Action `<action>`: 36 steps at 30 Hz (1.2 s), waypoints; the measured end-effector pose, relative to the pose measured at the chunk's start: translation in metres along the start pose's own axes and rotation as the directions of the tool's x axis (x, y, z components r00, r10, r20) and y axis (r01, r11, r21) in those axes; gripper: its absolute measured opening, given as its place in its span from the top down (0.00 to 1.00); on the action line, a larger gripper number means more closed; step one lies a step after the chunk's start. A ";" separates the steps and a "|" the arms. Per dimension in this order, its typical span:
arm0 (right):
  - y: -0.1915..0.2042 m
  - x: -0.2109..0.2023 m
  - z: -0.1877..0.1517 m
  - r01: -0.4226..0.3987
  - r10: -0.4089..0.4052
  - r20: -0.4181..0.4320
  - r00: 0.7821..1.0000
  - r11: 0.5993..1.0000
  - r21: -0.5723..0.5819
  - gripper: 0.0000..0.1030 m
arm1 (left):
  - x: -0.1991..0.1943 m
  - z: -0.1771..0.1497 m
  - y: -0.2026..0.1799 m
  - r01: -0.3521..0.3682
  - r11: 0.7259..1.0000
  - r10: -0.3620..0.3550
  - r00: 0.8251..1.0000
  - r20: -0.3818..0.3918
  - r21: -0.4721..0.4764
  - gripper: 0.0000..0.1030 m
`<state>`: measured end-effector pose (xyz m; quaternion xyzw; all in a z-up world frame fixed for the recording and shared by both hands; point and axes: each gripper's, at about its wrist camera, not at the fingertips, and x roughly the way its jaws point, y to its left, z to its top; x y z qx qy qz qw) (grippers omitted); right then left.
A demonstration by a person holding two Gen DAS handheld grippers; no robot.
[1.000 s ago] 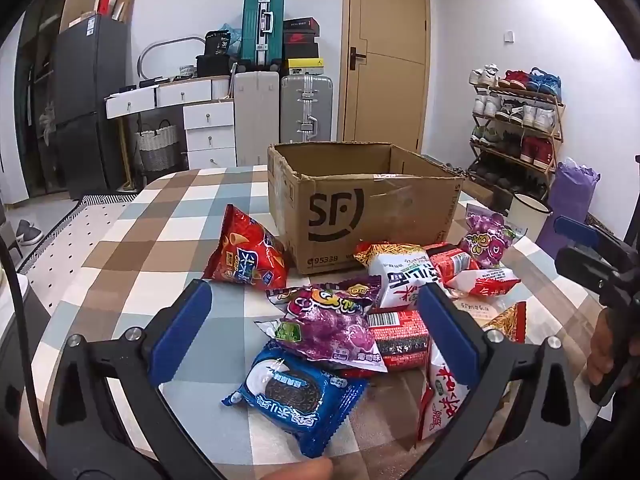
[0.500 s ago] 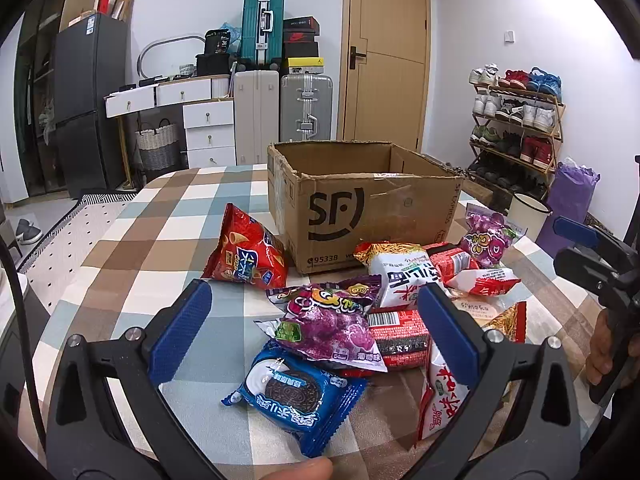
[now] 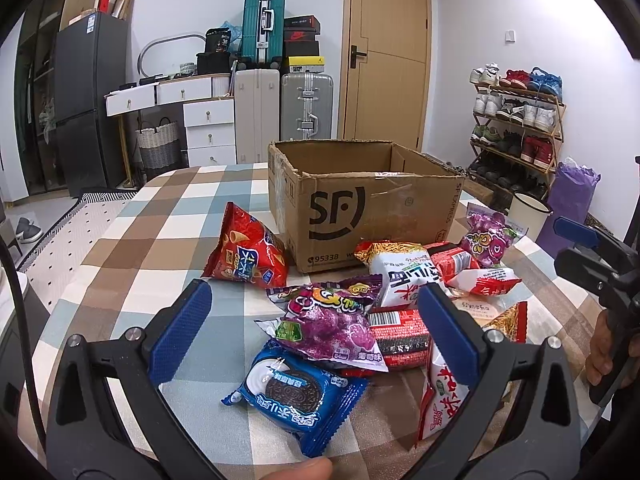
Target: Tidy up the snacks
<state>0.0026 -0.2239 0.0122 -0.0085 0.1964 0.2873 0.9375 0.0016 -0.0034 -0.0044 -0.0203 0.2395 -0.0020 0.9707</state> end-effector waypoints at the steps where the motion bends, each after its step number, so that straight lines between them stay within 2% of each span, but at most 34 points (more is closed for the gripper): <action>1: 0.000 0.000 0.000 -0.001 0.001 0.001 1.000 1.000 0.000 0.00 | 0.000 0.000 0.000 0.001 1.000 -0.001 1.000 0.000 0.000 0.00; 36: 0.000 0.000 -0.001 0.000 0.000 -0.011 1.000 1.000 0.009 0.00 | 0.004 -0.003 0.001 0.000 1.000 0.000 1.000 -0.005 -0.003 0.00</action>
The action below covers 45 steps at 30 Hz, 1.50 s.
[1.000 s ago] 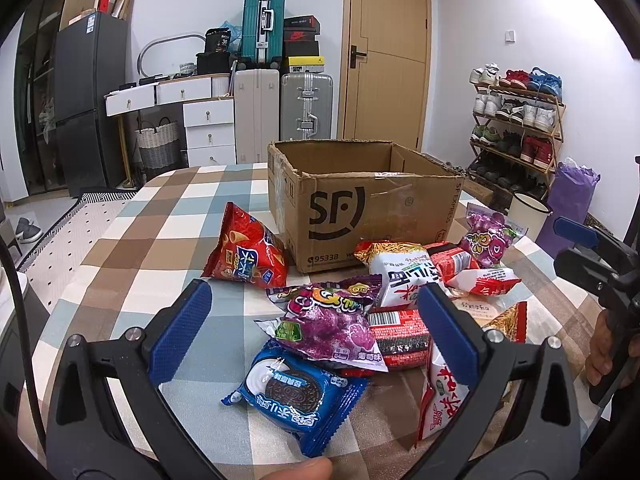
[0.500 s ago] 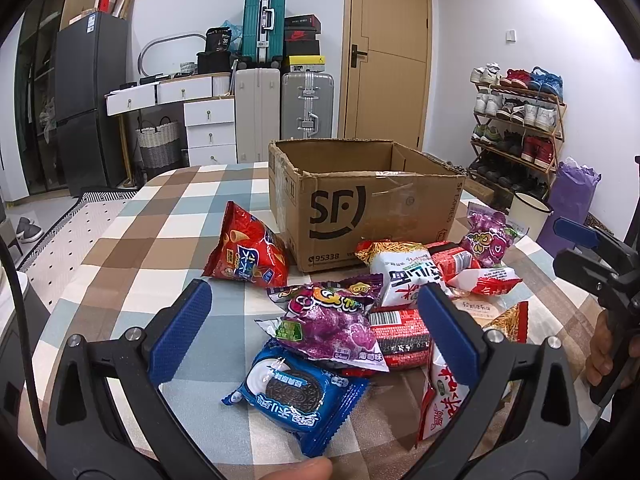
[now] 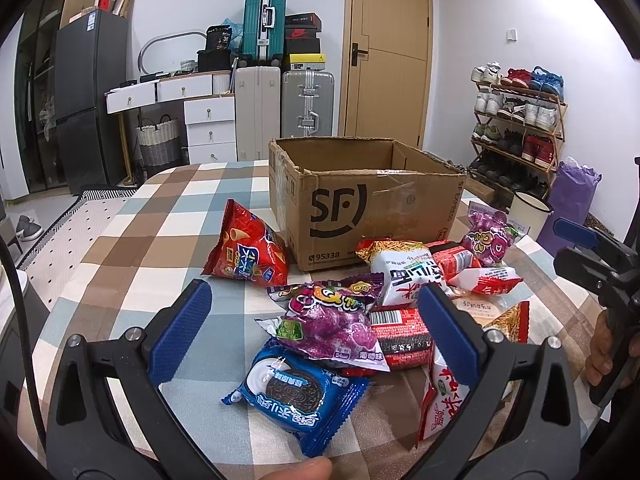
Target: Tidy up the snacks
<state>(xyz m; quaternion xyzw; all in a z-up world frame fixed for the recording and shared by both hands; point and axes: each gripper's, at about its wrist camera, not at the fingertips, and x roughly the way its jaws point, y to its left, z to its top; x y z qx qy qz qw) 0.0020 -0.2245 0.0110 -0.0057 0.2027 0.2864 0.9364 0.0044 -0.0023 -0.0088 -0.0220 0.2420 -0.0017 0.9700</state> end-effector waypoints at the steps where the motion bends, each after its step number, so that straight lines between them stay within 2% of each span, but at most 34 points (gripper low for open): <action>1: 0.000 -0.001 0.000 0.000 0.000 0.000 1.000 1.000 0.000 0.00 | 0.000 0.000 0.000 0.000 1.000 0.000 1.000 0.000 0.000 0.00; 12: -0.005 0.002 0.001 0.015 -0.014 -0.010 1.000 1.000 0.006 0.00 | 0.003 -0.002 0.001 -0.002 1.000 0.002 1.000 -0.009 -0.008 0.00; 20: -0.009 0.006 0.003 0.076 -0.075 -0.035 0.997 0.996 0.035 0.00 | 0.009 -0.003 0.006 -0.008 0.999 0.006 0.999 -0.037 -0.034 0.00; 25: -0.018 0.017 0.004 0.135 -0.127 -0.129 0.984 0.989 0.055 0.00 | 0.016 0.001 0.007 -0.034 0.999 0.033 0.996 -0.088 -0.014 0.00; 29: -0.029 0.028 0.004 0.115 -0.087 -0.215 0.973 0.986 0.119 0.01 | 0.024 0.004 0.008 -0.031 0.999 0.029 0.991 -0.134 -0.014 0.00; 32: -0.030 0.035 0.001 0.103 -0.070 -0.242 0.968 0.987 0.125 0.03 | 0.033 0.004 0.009 -0.020 1.000 0.017 0.984 -0.175 -0.019 0.00; 34: -0.031 0.040 0.000 0.088 -0.050 -0.262 0.964 0.987 0.135 0.13 | 0.040 0.004 0.009 -0.009 1.000 0.005 0.980 -0.201 -0.020 0.00; 42: -0.025 0.065 -0.001 0.047 0.003 -0.327 0.945 0.988 0.145 0.15 | 0.067 0.000 0.011 -0.018 0.999 0.007 0.955 -0.295 -0.036 0.00; 45: -0.025 0.073 -0.002 0.039 0.017 -0.349 0.937 0.988 0.153 0.17 | 0.073 -0.001 0.013 0.006 0.998 -0.024 0.951 -0.309 -0.058 0.00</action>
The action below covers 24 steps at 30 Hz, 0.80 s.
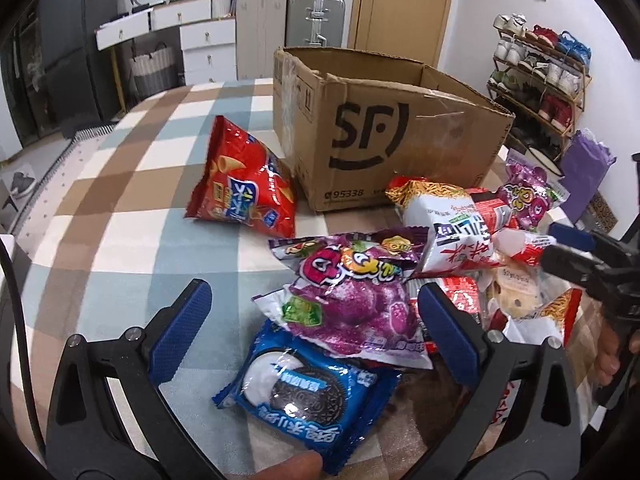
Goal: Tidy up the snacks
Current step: 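Grasp the purple grape bag with left tool while right tool grasps white-red bun pack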
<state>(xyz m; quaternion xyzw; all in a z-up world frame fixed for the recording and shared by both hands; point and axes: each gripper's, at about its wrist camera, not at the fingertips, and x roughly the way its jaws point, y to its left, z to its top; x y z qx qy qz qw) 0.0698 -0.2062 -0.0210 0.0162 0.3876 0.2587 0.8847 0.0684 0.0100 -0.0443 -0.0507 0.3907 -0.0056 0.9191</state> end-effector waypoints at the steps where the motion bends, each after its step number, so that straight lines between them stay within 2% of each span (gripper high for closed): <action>1: 0.000 0.003 0.001 0.002 -0.002 -0.006 1.000 1.000 0.002 0.18 | 0.002 0.001 0.001 0.008 1.000 -0.008 1.000 -0.008 -0.004 0.00; 4: -0.002 0.011 0.002 -0.002 0.002 -0.035 0.999 1.000 0.009 0.21 | 0.007 0.002 0.000 0.031 0.999 -0.031 0.999 -0.030 -0.006 0.03; 6: -0.001 0.015 0.003 -0.002 0.002 -0.043 0.999 1.000 0.006 0.21 | 0.011 0.002 0.001 0.040 0.999 -0.040 0.998 -0.045 -0.010 0.12; 11: -0.005 0.023 0.007 -0.005 0.006 -0.065 0.998 1.000 0.024 0.26 | 0.017 0.006 0.005 0.132 0.991 -0.134 0.989 -0.068 -0.037 0.33; 17: -0.006 0.025 0.004 -0.007 0.009 -0.077 0.997 1.000 0.022 0.39 | 0.018 0.007 0.002 0.149 0.989 -0.149 0.987 -0.053 -0.014 0.42; 18: -0.005 0.025 0.003 -0.008 0.010 -0.077 0.997 1.000 0.020 0.46 | 0.018 0.008 0.002 0.150 0.989 -0.151 0.988 -0.045 -0.012 0.45; 19: -0.005 0.024 0.002 -0.014 0.015 -0.078 0.997 1.000 0.017 0.48 | 0.015 0.006 0.002 0.156 0.988 -0.156 0.987 -0.040 -0.013 0.47; 24: -0.006 0.017 -0.003 -0.015 0.016 -0.055 0.998 1.000 0.021 0.52 | 0.004 0.002 0.002 0.168 0.986 -0.168 0.986 -0.007 -0.016 0.54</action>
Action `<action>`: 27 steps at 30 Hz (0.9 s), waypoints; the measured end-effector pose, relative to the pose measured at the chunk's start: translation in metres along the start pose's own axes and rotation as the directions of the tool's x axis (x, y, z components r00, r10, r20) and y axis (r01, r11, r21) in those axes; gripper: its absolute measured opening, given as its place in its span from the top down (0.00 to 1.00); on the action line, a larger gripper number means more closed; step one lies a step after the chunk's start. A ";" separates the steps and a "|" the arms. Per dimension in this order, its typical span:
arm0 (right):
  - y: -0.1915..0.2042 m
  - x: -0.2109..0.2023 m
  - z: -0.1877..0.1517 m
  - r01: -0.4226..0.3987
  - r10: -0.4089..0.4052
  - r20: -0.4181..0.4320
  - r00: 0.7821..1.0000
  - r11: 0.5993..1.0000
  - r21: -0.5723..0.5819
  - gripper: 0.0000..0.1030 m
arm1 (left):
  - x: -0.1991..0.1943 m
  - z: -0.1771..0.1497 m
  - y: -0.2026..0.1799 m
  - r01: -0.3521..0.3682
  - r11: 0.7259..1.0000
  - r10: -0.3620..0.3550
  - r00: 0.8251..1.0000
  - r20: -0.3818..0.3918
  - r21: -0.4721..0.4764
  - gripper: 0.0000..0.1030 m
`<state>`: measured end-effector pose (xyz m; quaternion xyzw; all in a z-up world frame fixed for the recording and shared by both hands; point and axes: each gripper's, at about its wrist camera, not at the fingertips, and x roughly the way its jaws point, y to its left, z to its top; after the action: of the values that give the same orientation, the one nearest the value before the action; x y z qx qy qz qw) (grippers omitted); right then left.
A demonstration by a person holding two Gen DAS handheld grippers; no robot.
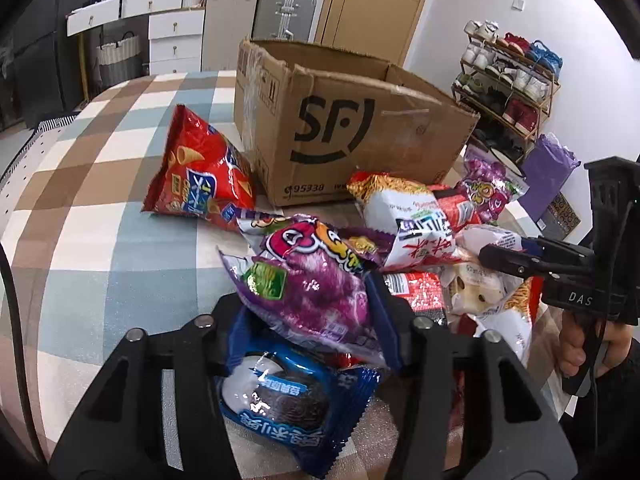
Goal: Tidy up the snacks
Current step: 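Grasp the purple grape bag with left tool while right tool grasps white-red bun pack, then carry both packs over the box and open both tools to drop them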
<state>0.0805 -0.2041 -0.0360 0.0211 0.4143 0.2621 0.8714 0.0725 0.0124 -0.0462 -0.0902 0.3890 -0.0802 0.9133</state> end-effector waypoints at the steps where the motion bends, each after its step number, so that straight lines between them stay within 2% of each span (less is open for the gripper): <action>1: 0.000 -0.002 -0.001 0.000 0.000 0.006 1.000 1.000 -0.001 0.52 | -0.001 0.001 0.000 0.005 1.000 -0.005 1.000 0.004 -0.001 0.54; 14: 0.005 -0.028 -0.001 -0.047 0.049 0.089 0.995 0.999 -0.025 0.52 | -0.029 0.000 0.004 0.028 0.999 -0.027 0.997 0.078 -0.016 0.55; 27: 0.013 -0.063 0.027 -0.087 0.095 0.201 0.975 0.995 -0.051 0.52 | -0.071 0.034 -0.008 0.021 1.000 -0.019 0.981 0.195 -0.004 0.54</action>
<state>0.0618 -0.2175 0.0295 0.0484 0.3160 0.3068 0.8965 0.0480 0.0239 0.0284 -0.1042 0.2972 -0.0790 0.9458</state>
